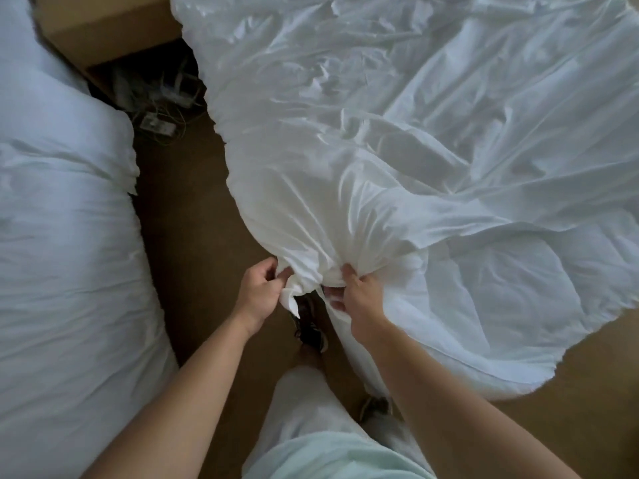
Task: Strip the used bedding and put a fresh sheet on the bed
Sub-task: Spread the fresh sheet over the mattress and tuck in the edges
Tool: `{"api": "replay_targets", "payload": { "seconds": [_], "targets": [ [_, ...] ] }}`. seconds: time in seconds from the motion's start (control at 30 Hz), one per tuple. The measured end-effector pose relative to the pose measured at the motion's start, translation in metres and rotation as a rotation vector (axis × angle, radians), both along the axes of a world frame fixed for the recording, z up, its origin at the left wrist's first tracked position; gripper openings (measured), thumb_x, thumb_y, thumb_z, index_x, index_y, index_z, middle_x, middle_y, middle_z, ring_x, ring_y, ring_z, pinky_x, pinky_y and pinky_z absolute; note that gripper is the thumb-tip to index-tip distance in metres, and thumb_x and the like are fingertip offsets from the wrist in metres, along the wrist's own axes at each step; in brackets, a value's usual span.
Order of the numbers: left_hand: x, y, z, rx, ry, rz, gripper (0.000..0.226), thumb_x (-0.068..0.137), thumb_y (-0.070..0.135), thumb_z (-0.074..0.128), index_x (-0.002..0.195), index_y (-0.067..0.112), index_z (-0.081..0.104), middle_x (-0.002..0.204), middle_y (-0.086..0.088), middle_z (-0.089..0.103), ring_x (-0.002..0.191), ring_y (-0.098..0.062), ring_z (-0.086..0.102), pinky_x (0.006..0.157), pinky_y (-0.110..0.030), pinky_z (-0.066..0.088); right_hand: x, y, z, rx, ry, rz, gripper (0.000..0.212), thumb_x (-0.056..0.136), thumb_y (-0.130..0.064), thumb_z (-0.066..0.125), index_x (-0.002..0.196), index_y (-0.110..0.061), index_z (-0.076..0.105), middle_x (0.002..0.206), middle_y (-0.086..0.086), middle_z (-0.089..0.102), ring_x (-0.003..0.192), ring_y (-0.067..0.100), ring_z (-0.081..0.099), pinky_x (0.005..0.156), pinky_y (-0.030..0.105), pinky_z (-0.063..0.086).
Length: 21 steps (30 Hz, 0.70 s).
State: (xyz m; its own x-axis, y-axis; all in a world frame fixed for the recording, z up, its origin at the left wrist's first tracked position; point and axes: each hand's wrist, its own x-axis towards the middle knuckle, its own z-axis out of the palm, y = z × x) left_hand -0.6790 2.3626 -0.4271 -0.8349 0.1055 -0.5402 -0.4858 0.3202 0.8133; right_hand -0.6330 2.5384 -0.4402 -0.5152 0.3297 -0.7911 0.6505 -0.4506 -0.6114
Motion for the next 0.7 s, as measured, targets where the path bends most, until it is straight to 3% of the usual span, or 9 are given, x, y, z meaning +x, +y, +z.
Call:
{"api": "replay_targets", "payload": {
  "seconds": [0.13,0.3,0.37,0.43,0.5,0.53,0.6,0.67,0.7],
  "targets": [
    [0.046,-0.005,-0.001,0.021,-0.004,0.078,0.022,0.093,0.01,0.067,0.09,-0.01,0.06,0.083,-0.018,0.061,0.077,-0.024,0.056,0.07,-0.038,0.046,0.069,-0.005,-0.017,-0.02,-0.027,0.048,0.035,0.103,-0.04,0.051,0.102,-0.007,0.061,0.075,0.006,0.076,0.062,0.019,0.072,0.045,0.026,0.047],
    [0.086,0.01,-0.003,0.0,-0.012,0.111,0.018,0.091,0.006,0.068,0.092,-0.011,0.061,0.083,-0.013,0.065,0.077,-0.025,0.059,0.072,-0.039,0.048,0.134,0.019,-0.015,-0.025,-0.152,0.06,0.029,0.104,-0.036,0.048,0.101,-0.008,0.052,0.077,0.009,0.076,0.058,0.02,0.069,0.046,0.026,0.048],
    [0.1,0.023,-0.005,-0.032,-0.008,0.115,0.02,0.091,0.007,0.068,0.091,-0.011,0.061,0.082,-0.011,0.065,0.077,-0.023,0.058,0.071,-0.037,0.047,0.146,0.036,0.0,-0.062,-0.257,0.288,0.041,0.106,-0.036,0.042,0.098,-0.001,0.061,0.078,0.009,0.077,0.058,0.019,0.07,0.043,0.02,0.048],
    [0.107,0.034,-0.006,-0.089,0.024,0.099,0.019,0.091,0.009,0.067,0.088,-0.009,0.059,0.08,-0.009,0.062,0.075,-0.021,0.055,0.07,-0.035,0.045,0.141,0.054,0.026,-0.011,-0.336,0.7,0.051,0.105,-0.042,0.039,0.092,-0.001,0.066,0.075,0.009,0.076,0.059,0.02,0.071,0.044,0.017,0.044],
    [0.103,0.04,-0.004,-0.135,0.056,0.062,0.02,0.09,0.009,0.064,0.085,-0.008,0.056,0.076,-0.009,0.058,0.071,-0.02,0.052,0.067,-0.034,0.041,0.11,0.067,0.051,0.335,-0.248,1.033,0.055,0.1,-0.053,0.046,0.078,-0.006,0.065,0.065,0.005,0.074,0.057,0.018,0.07,0.05,0.022,0.045],
    [0.1,0.042,-0.003,-0.159,0.064,0.033,0.019,0.09,0.01,0.061,0.084,-0.007,0.054,0.075,-0.01,0.057,0.07,-0.02,0.05,0.065,-0.034,0.041,0.085,0.071,0.059,0.598,-0.118,1.038,0.054,0.097,-0.055,0.051,0.071,-0.009,0.062,0.06,0.002,0.07,0.058,0.019,0.067,0.054,0.026,0.047],
    [0.093,0.043,-0.003,-0.215,0.069,-0.048,0.018,0.092,0.012,0.059,0.085,-0.004,0.055,0.077,-0.015,0.06,0.068,-0.021,0.051,0.063,-0.035,0.042,0.027,0.067,0.077,1.021,0.221,0.814,0.047,0.092,-0.052,0.058,0.065,-0.013,0.056,0.06,-0.001,0.059,0.063,0.023,0.061,0.059,0.031,0.044],
    [0.085,0.041,-0.008,-0.247,0.072,-0.139,0.017,0.094,0.012,0.061,0.086,-0.003,0.056,0.085,-0.022,0.062,0.068,-0.022,0.051,0.064,-0.037,0.044,-0.042,0.05,0.081,1.213,0.447,0.714,0.037,0.087,-0.052,0.063,0.075,-0.017,0.06,0.075,0.0,0.063,0.076,0.025,0.061,0.066,0.033,0.043],
    [0.082,0.039,-0.012,-0.25,0.069,-0.182,0.017,0.094,0.012,0.061,0.087,-0.003,0.056,0.088,-0.024,0.062,0.068,-0.026,0.051,0.064,-0.039,0.045,-0.077,0.04,0.075,1.264,0.478,0.786,0.039,0.084,-0.057,0.064,0.088,-0.019,0.063,0.089,0.002,0.066,0.088,0.028,0.063,0.073,0.036,0.045]
  ]
}}
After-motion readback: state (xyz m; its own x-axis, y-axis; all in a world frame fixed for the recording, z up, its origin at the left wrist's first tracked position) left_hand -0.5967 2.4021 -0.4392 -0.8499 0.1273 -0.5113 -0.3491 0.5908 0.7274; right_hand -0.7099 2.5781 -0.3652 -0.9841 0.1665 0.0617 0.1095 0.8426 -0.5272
